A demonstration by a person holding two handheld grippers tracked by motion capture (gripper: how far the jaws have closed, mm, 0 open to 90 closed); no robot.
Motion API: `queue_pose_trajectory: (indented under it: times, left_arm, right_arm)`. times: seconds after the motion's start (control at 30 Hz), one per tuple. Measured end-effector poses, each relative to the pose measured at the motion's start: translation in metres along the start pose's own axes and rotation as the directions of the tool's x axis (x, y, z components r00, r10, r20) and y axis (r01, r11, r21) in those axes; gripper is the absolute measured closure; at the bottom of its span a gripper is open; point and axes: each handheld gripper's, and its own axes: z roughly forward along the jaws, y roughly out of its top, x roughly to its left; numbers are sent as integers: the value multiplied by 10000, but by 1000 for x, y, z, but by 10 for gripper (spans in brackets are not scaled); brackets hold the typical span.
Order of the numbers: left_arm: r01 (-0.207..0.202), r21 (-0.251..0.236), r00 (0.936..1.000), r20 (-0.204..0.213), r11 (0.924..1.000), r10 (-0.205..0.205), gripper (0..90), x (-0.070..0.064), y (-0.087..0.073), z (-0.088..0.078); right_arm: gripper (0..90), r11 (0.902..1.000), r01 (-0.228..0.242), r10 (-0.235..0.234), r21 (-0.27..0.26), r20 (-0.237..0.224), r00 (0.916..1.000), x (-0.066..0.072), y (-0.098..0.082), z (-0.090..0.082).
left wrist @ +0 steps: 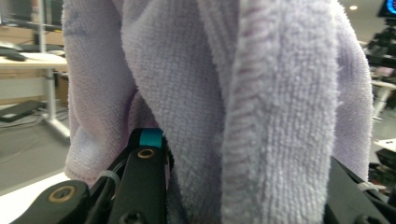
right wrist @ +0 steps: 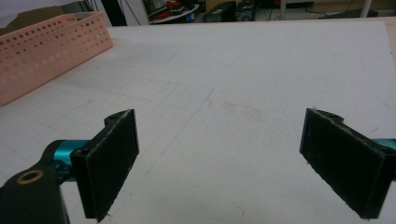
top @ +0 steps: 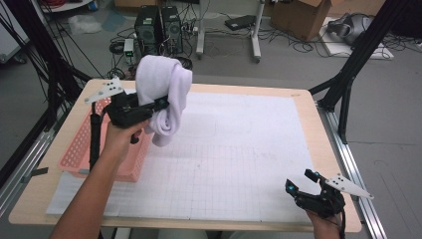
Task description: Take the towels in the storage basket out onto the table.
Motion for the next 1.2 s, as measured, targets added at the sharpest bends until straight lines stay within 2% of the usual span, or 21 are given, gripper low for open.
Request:
queue_pose_trajectory:
  times: [0.2, 0.37, 0.47, 0.53, 0.67, 0.83, 0.93, 1.03, 1.1, 1.2]
  left_arm:
    - [-175, 344, 9986, 514, 9993, 157, 635, -15, -4, 22]
    - [-319, 783, 9954, 922, 9964, 246, 635, -25, -16, 42]
    - [-484, 1160, 9928, 1143, 9921, 350, 633, -33, -25, 57]
    - [-436, 1398, 9909, 1319, 9892, 251, 632, -38, -33, 68]
    - [-471, 2041, 9867, 1620, 9778, 138, 624, -49, -55, 91]
    - [-92, 2514, 9839, 1751, 9678, -361, 614, -58, -81, 118]
    - [-33, 2938, 9842, 1703, 9559, -489, 600, -61, -95, 134]
    - [158, 3440, 9897, 1286, 9389, -638, 574, -58, -110, 147]
    - [307, 3893, 9945, 803, 9206, -671, 520, -54, -119, 154]
    - [833, 4507, 9958, -35, 8888, -916, 333, -47, -130, 160]
  right_arm:
    - [104, 10000, -12, 12, -63, -18, 10000, -1, 0, -1]
    - [104, 10000, -11, 11, -6, -67, 10000, -1, 0, -1]
    - [104, 10000, -24, 24, 13, -67, 10000, -1, 0, -1]
    - [104, 10000, -24, 24, 70, -102, 9999, -1, 0, 0]
    - [104, 9999, 87, -86, 79, -169, 9998, 0, 0, 1]
    - [104, 9999, 38, -35, 139, -187, 9998, 0, 0, 1]
    - [104, 9998, 68, -64, 197, -204, 9998, 0, 0, 2]
    - [104, 9997, 35, -31, 222, -211, 9998, -1, -1, 3]
    - [104, 9997, 6, -2, 226, -213, 9998, -2, -1, 4]
    - [104, 9996, 36, -31, 264, -222, 9997, -2, -1, 4]
